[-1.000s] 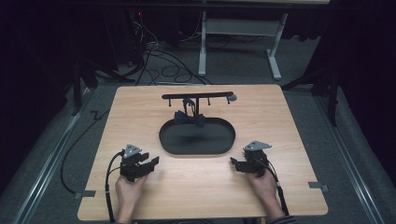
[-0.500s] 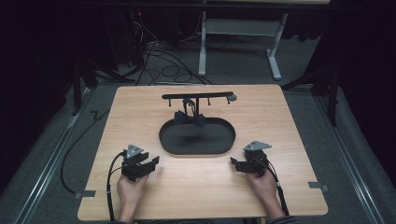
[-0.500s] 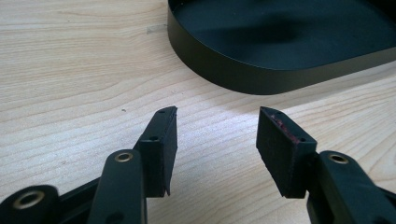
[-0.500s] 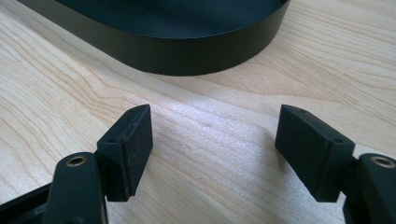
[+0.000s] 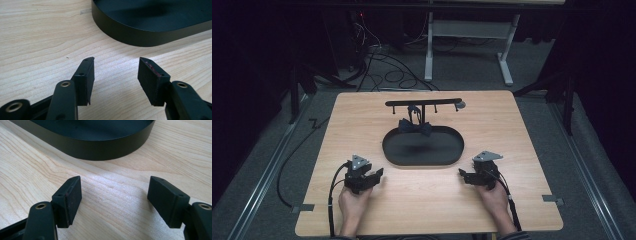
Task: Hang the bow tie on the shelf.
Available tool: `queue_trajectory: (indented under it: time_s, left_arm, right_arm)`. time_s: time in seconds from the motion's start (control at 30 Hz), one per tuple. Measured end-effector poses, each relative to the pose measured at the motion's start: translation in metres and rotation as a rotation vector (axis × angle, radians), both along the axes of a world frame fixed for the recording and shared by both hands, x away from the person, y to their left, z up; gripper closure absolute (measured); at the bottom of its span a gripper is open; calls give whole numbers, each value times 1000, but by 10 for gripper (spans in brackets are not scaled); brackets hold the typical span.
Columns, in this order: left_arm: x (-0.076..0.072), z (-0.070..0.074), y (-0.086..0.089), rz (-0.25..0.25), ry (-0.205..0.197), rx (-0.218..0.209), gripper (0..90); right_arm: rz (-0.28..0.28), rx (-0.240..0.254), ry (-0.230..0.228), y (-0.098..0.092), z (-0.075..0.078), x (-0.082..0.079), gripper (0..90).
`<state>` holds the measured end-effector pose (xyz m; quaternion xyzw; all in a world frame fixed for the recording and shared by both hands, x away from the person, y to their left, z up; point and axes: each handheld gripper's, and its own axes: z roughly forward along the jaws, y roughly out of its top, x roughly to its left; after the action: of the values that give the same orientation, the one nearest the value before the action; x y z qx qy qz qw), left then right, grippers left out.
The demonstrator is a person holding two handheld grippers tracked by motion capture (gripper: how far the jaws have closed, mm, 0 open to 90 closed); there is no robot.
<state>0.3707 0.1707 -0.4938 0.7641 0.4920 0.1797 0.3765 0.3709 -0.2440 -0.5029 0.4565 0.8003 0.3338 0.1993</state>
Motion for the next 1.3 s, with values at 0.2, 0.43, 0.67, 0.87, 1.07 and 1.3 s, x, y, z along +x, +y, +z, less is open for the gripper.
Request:
queue_trajectory:
  time_s: [0.2, 0.43, 0.67, 0.87, 1.07, 1.3]
  left_arm:
    - [2, -4, -3, 0, 6, 20, 473]
    - [3, -6, -4, 2, 8, 30, 471]
    - [4, -9, -7, -1, 11, 50, 466]
    - [3, -11, -10, -12, -15, 70, 426]
    - [0, -13, -12, -4, -27, 74, 357]
    - [0, -14, -13, -13, -23, 73, 332]
  right_arm:
    - [0, 0, 1, 0, 0, 0, 290]
    - [1, -1, -1, 0, 0, 0, 290]
    - [0, 0, 0, 0, 0, 0, 289]
    - [1, -1, -1, 0, 0, 0, 290]
    - [0, 0, 1, 0, 0, 0, 289]
    - [0, 0, 0, 0, 0, 0, 289]
